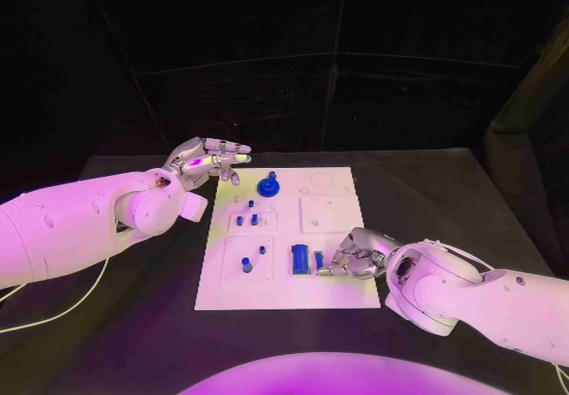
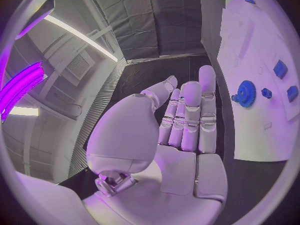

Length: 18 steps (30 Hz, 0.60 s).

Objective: Assemble the parts on the task board

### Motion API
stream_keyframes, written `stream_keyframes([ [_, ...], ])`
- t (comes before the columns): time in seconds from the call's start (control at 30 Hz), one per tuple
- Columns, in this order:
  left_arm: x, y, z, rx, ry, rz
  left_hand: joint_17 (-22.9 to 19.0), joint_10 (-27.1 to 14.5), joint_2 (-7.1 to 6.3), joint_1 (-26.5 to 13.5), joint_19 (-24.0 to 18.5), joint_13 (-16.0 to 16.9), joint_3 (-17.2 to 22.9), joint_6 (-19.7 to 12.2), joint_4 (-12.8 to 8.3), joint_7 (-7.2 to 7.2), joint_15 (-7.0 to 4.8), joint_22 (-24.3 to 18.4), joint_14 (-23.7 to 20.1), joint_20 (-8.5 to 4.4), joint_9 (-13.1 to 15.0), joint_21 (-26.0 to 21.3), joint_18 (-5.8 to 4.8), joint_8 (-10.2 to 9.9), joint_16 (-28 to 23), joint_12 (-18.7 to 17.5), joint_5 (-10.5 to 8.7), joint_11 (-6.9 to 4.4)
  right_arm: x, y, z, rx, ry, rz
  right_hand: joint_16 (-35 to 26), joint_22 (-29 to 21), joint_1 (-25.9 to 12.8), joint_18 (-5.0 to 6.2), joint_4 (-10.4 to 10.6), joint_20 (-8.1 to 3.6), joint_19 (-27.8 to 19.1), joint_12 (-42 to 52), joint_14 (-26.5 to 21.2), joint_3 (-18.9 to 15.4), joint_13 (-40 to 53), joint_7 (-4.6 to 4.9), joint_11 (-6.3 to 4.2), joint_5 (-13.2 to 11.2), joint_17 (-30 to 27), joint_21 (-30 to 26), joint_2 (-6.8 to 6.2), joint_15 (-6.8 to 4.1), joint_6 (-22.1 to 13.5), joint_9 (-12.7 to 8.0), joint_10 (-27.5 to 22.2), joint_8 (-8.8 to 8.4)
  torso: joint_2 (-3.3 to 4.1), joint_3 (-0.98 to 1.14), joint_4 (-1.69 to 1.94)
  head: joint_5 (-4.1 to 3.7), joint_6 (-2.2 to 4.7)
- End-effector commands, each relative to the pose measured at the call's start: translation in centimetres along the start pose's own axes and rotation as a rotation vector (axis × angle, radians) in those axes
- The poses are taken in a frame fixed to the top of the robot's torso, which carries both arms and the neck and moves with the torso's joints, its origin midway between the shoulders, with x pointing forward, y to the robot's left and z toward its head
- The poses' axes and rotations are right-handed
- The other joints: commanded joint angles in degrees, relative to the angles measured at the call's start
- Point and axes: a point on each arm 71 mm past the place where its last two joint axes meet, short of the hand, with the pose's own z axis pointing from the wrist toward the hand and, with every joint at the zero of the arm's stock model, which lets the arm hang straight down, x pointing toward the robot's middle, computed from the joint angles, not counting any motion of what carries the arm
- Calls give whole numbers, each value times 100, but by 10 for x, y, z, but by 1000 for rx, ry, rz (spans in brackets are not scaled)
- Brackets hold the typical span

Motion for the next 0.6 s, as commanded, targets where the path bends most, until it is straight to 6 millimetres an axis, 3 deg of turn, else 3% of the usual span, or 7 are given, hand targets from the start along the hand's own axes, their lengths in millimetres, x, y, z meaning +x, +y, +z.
stream_keyframes([
  [0.03,1,-1,1,5,11,-3,-6,-43,-5,-30,-23,0,-36,-43,-8,-3,10,-9,-36,7,1,-25,78,30,20,26,-6,6,2,1,0,-11,33,-5,13,383,47,-14,-36,-22,176,-26,483,5,192,-11,26,55,947,-12,20,2,-36,11,-30,-11,2,-4,15,-27,7],
  [0.6,2,-1,1,5,11,-3,-6,-43,-5,-30,-23,0,-36,-43,-8,-3,10,-9,-36,7,1,-25,78,30,20,26,-6,6,1,-4,11,77,-8,-18,1,388,191,-14,-126,-21,176,-36,479,46,199,-26,14,195,930,-12,242,-5,-27,49,-32,14,3,2,10,-30,-9],
])
